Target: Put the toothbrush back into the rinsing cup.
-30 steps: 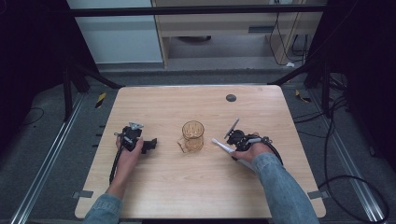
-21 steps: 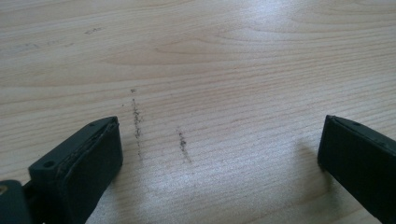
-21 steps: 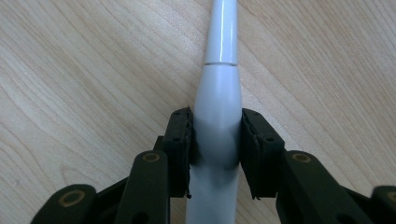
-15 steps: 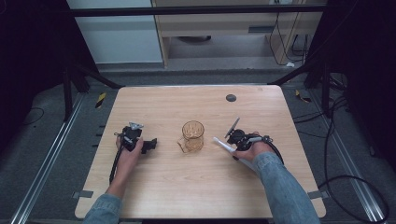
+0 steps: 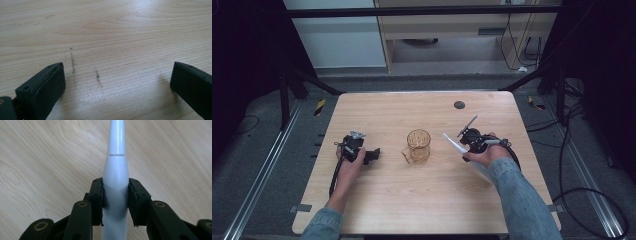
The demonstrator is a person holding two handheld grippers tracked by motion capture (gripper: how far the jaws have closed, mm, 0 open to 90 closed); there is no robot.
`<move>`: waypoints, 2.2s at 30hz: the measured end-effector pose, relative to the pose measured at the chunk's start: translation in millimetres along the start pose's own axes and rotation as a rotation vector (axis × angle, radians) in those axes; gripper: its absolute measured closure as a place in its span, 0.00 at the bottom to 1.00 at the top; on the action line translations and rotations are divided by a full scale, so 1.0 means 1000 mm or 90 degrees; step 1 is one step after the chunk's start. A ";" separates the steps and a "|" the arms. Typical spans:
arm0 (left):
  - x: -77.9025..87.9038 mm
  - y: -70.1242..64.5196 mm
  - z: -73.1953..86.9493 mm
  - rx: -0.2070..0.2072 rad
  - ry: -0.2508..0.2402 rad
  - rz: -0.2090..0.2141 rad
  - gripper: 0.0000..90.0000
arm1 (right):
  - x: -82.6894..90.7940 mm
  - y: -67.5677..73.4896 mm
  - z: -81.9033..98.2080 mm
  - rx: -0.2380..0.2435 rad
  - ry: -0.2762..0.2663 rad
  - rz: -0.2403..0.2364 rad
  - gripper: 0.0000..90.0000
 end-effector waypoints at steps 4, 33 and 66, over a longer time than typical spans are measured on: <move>0.000 0.000 0.000 0.001 0.000 0.001 0.00 | 0.011 -0.005 -0.005 -0.016 -0.029 0.007 0.74; 0.000 0.000 0.000 0.001 0.000 0.001 0.00 | 0.052 -0.024 -0.050 -0.127 -0.273 0.030 0.74; 0.000 0.000 0.000 0.002 -0.002 0.001 0.00 | 0.118 -0.003 -0.107 -0.151 -0.462 0.068 0.74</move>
Point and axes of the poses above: each handheld gripper's, and its own axes: x roughly backward along the jaws, z roughly out of its underside, y roughly to its left, the point moved 7 cm from there along -x, roughly forward along the jaws, and after that the axes turned 13 degrees about y, right-handed, at the moved point
